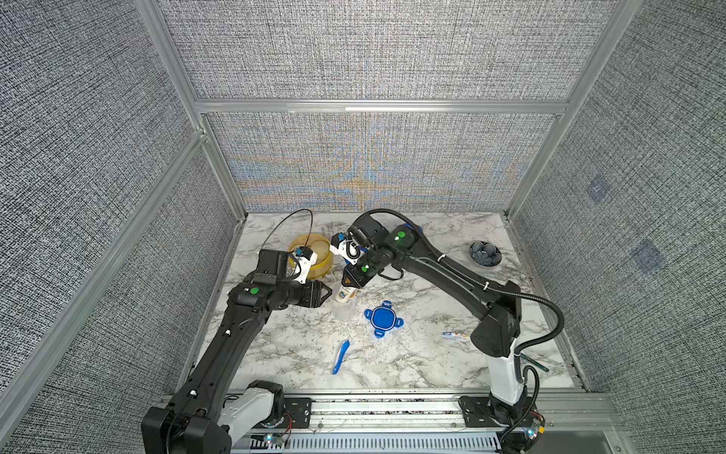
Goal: Pack away toiletry kits
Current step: Place the toiletry item into the container.
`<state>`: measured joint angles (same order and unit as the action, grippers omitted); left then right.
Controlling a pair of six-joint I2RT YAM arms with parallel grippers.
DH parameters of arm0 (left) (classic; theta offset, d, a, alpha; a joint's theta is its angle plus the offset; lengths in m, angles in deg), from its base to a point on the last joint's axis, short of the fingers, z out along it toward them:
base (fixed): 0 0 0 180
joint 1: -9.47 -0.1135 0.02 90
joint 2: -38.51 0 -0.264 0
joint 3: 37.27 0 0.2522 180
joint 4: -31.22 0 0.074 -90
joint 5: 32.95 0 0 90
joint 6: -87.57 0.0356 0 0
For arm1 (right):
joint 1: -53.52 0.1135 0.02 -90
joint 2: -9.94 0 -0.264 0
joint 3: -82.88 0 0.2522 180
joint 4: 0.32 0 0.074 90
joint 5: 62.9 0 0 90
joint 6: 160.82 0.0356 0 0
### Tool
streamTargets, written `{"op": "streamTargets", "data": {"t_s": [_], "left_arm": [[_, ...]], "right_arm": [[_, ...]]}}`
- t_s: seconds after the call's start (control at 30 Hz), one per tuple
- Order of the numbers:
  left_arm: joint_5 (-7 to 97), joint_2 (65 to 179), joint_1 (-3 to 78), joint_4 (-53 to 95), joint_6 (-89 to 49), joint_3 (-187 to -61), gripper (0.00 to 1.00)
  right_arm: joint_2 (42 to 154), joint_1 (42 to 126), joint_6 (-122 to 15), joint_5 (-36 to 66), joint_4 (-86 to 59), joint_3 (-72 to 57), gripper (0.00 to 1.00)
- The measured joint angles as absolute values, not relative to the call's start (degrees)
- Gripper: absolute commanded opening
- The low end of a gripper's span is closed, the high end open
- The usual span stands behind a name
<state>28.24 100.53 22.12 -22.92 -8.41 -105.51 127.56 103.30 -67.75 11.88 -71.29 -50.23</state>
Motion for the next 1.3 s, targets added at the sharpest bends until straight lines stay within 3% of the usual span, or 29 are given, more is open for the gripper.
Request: {"op": "streamTargets", "data": {"t_s": [0.3,0.73,0.97,1.1,1.3], "left_arm": [[28.67,100.91,21.75,-22.99,-8.43,-105.48,0.61],[30.16,101.93,21.64,-23.19,-8.26,-105.48,0.60],[30.66,103.59,21.66,-23.52,-7.95,-105.77,0.58],[30.27,102.87,22.53,-23.23,-7.76,-105.90,0.58],[29.53,95.14,30.27,-15.93,-11.76,-103.67,0.60]], "right_arm": [[132.74,104.18,-67.77,11.79,-71.25,-53.29,0.41],[133.40,104.16,-66.13,10.17,-70.02,-54.08,0.42],[123.34,103.35,-64.58,11.62,-67.53,-46.21,0.42],[114.77,100.81,-62.98,13.02,-65.35,-36.55,0.49],[100.89,90.60,-62.61,16.67,-66.46,-19.08,0.51]]}}
